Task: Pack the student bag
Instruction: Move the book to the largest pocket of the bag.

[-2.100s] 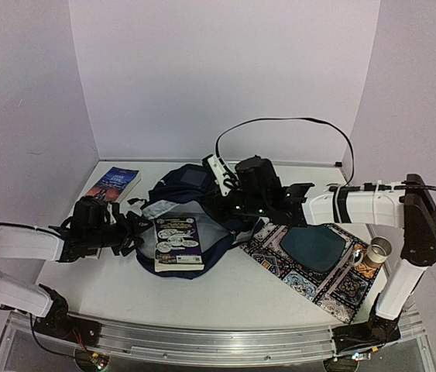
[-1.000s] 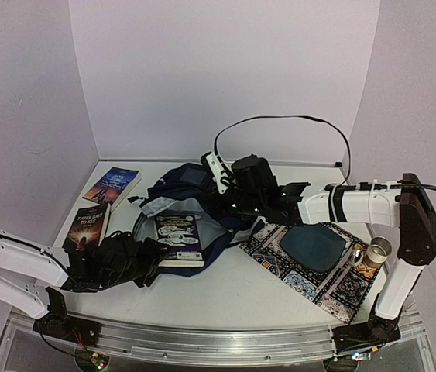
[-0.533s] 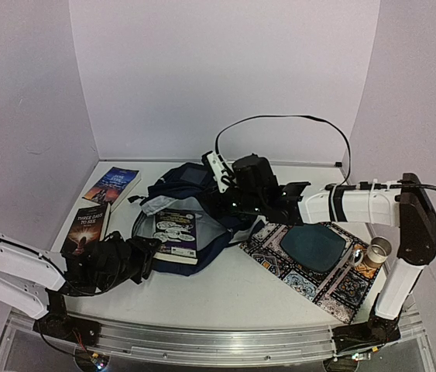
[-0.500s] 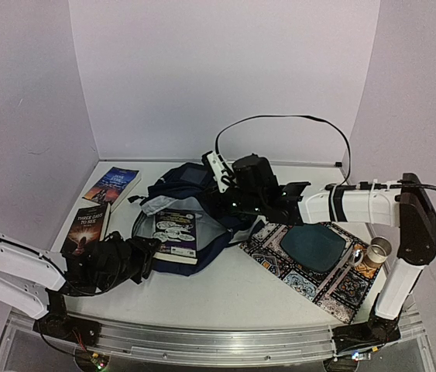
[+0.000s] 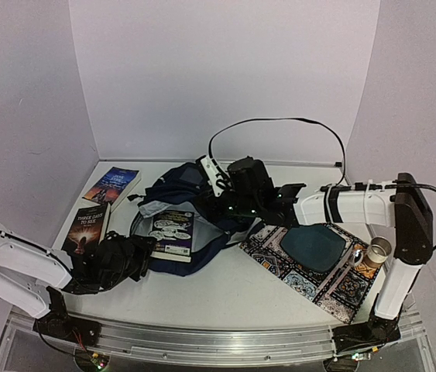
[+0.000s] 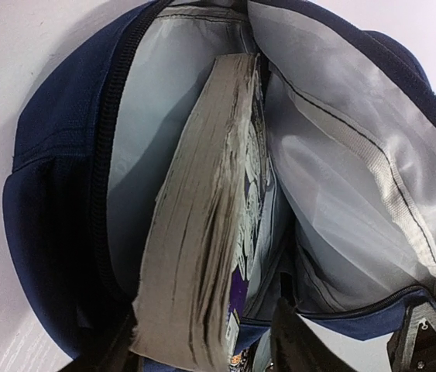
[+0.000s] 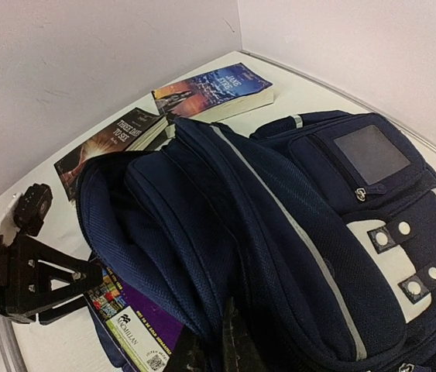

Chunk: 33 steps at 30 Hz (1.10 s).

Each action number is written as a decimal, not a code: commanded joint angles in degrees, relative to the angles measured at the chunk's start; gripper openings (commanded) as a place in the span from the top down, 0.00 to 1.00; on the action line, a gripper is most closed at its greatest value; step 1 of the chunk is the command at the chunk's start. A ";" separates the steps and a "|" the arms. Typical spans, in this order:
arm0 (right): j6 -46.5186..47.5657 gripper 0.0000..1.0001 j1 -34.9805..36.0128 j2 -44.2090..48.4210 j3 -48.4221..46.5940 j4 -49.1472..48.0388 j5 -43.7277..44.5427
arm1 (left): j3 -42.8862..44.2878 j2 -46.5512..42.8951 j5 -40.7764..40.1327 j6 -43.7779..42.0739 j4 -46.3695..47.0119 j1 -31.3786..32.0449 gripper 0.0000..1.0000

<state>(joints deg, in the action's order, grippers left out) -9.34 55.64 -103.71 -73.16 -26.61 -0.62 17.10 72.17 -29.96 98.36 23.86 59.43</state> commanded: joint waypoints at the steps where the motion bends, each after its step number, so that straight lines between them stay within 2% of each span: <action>1: 1.82 1.00 1.42 1.95 -5.55 -9.86 -3.87 | 1.44 1.56 -0.35 0.85 3.60 -0.82 0.43; 5: 2.23 1.00 1.66 2.28 -5.69 -10.18 -4.94 | 1.67 3.32 -1.23 1.81 4.23 -1.34 0.42; 7: 2.34 1.00 1.83 2.24 -5.74 -10.21 -5.20 | 1.97 4.53 -1.15 1.92 4.64 -1.70 0.46; 9: 2.55 1.00 1.90 2.19 -5.76 -10.22 -5.48 | 2.19 5.77 -0.53 1.85 5.15 -2.14 0.54; 15: 6.33 1.00 2.15 3.19 -5.71 -10.75 -5.65 | 1.87 2.10 1.28 -2.40 7.16 -2.39 0.93; 17: 7.76 1.00 2.12 3.59 -5.48 -11.50 -3.88 | 1.40 -0.60 1.90 -3.48 7.50 -2.38 1.00; 26: 13.23 1.00 2.12 5.26 -2.89 -20.49 4.95 | 0.45 -11.49 5.91 -5.72 9.23 -2.21 1.00; 33: 16.33 1.00 2.10 6.35 -0.03 -27.90 6.57 | 0.43 -15.89 6.54 -7.92 11.11 -2.03 1.00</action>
<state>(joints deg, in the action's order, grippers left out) 3.36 57.06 -103.72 -72.81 -35.58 4.91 16.34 59.79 -23.78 93.40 27.16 57.12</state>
